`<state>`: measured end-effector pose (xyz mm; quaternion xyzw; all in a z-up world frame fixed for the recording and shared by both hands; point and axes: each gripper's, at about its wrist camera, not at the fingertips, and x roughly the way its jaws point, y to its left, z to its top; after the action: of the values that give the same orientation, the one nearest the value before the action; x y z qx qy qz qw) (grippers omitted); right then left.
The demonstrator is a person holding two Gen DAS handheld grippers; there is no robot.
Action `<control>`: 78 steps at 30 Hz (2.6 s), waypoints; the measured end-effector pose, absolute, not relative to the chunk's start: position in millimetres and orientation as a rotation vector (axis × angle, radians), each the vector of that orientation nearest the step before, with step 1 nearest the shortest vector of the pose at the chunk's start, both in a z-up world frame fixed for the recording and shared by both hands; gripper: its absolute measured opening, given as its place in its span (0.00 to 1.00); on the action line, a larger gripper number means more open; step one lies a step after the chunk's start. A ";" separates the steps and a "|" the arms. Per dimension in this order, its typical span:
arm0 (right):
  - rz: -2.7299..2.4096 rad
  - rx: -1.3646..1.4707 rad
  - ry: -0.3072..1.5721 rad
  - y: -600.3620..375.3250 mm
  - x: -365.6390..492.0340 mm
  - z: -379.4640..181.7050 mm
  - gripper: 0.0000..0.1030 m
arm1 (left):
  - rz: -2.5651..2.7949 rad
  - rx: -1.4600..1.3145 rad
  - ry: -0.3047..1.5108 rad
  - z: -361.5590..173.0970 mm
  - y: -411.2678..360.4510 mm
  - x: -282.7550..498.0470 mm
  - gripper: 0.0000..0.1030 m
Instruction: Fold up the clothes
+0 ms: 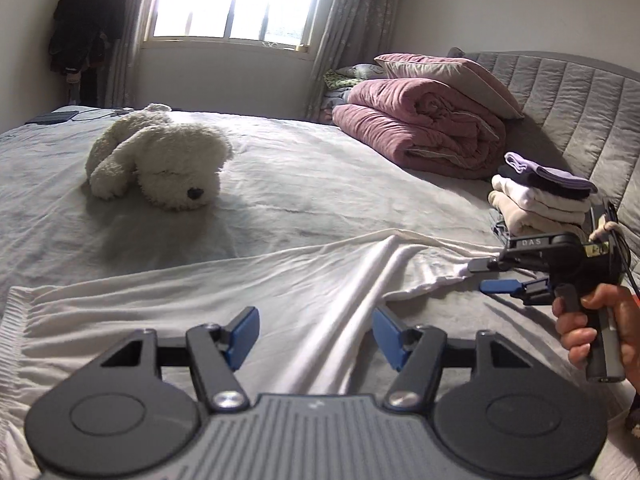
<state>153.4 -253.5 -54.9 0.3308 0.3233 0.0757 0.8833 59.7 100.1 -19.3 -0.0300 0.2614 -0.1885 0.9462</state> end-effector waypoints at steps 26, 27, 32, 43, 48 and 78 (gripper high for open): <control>0.179 0.871 0.649 -301.9 155.2 -62.6 0.14 | -0.374 0.232 0.635 -46.3 30.5 96.3 0.35; 0.190 0.865 0.677 -300.4 156.7 -62.2 0.15 | -0.376 0.201 0.643 -46.8 32.8 99.3 0.33; 0.315 0.861 0.687 -289.1 155.7 -58.4 0.61 | -0.365 0.053 0.657 -50.9 45.4 112.4 0.12; 0.222 0.626 0.610 -250.7 162.7 -68.1 0.05 | -0.497 -0.070 0.657 -34.0 59.3 101.9 0.01; 0.156 0.563 0.602 -256.0 156.8 -51.7 0.04 | -0.510 -0.047 0.672 -30.1 55.2 98.1 0.01; -0.060 0.678 0.621 -363.7 137.1 -51.3 0.43 | -0.484 -0.052 0.693 -19.2 -29.5 157.2 0.35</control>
<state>137.1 -363.7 -51.3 0.3273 0.2995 -0.0290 0.8957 157.2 -29.5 -19.2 -0.0252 0.3363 -0.2346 0.9117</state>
